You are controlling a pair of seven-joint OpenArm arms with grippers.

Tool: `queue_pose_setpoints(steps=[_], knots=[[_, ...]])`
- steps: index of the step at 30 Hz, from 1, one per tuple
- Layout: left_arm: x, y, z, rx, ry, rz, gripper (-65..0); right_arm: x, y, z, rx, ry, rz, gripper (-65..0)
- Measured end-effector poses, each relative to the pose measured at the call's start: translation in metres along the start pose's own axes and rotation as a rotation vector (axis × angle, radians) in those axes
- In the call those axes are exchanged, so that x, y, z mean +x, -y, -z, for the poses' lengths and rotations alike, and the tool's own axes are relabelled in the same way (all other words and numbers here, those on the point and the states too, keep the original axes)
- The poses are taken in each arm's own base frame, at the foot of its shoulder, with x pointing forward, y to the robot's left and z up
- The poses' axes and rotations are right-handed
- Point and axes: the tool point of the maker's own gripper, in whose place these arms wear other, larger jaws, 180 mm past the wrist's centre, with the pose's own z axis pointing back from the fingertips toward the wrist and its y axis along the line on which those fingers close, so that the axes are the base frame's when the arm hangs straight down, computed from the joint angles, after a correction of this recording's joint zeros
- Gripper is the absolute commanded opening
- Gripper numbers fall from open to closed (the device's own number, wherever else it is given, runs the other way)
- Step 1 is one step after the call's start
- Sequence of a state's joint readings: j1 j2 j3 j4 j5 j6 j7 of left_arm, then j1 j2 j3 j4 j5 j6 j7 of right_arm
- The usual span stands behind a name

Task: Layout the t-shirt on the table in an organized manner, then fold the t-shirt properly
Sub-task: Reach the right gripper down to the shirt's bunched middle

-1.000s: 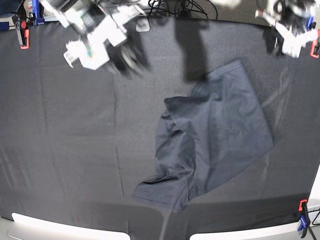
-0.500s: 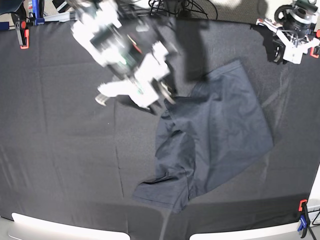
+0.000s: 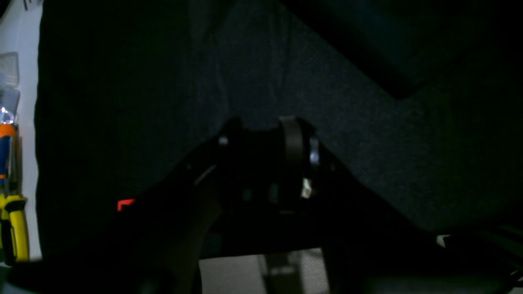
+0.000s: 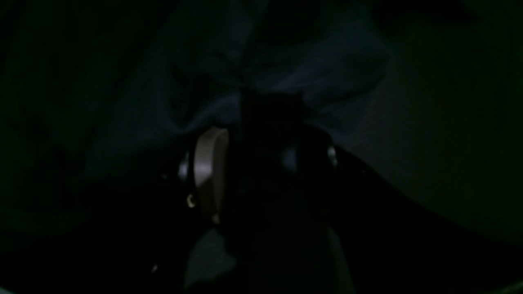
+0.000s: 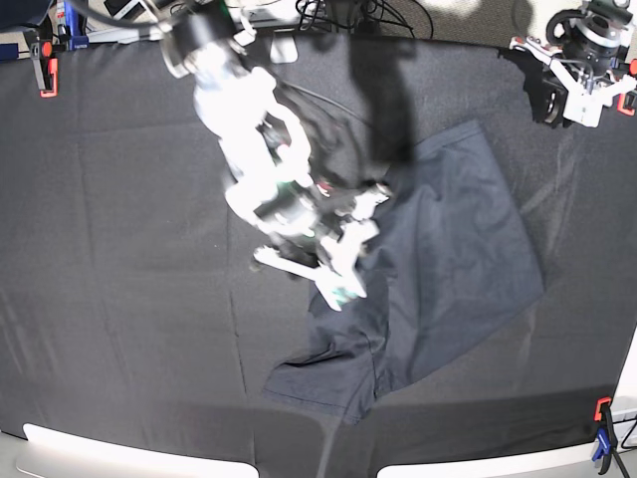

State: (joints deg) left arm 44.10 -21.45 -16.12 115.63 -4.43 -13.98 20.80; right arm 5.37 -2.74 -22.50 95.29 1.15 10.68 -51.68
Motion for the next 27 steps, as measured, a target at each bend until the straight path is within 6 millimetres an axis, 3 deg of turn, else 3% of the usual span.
queue_pose_setpoints(steps=[5, 14, 17, 22, 25, 26, 27], knots=[[0.004, -0.002, 0.002, 0.005, 0.012, 0.0, -51.0, 0.004, -0.018, 0.001, 0.053, -0.008, 0.037, -65.0], [0.006, -0.002, 0.003, 0.006, 0.018, 0.001, -51.0, 0.062, -0.044, -0.006, 0.16, 0.152, 0.042, -65.0], [0.006, -0.003, 0.003, 0.006, 0.019, 0.003, -51.0, 0.077, -0.076, -0.016, 0.333, 0.21, -0.071, -65.0], [0.006, -0.003, 0.003, 0.007, 0.016, 0.003, -51.0, 0.127, -0.122, -0.053, 0.544, 0.375, -0.131, -65.0], [0.005, -0.002, 0.003, 0.006, 0.015, 0.0, -51.0, 0.125, -0.124, -0.055, 0.498, 0.364, -0.211, -65.0], [0.005, -0.002, 0.003, 0.006, 0.015, 0.0, -51.0, 0.117, -0.117, -0.048, 0.447, 0.32, -0.245, -62.0], [0.005, -0.002, 0.003, 0.006, 0.015, 0.0, -51.0, 0.109, -0.106, -0.04, 0.379, 0.275, -0.279, -54.4]])
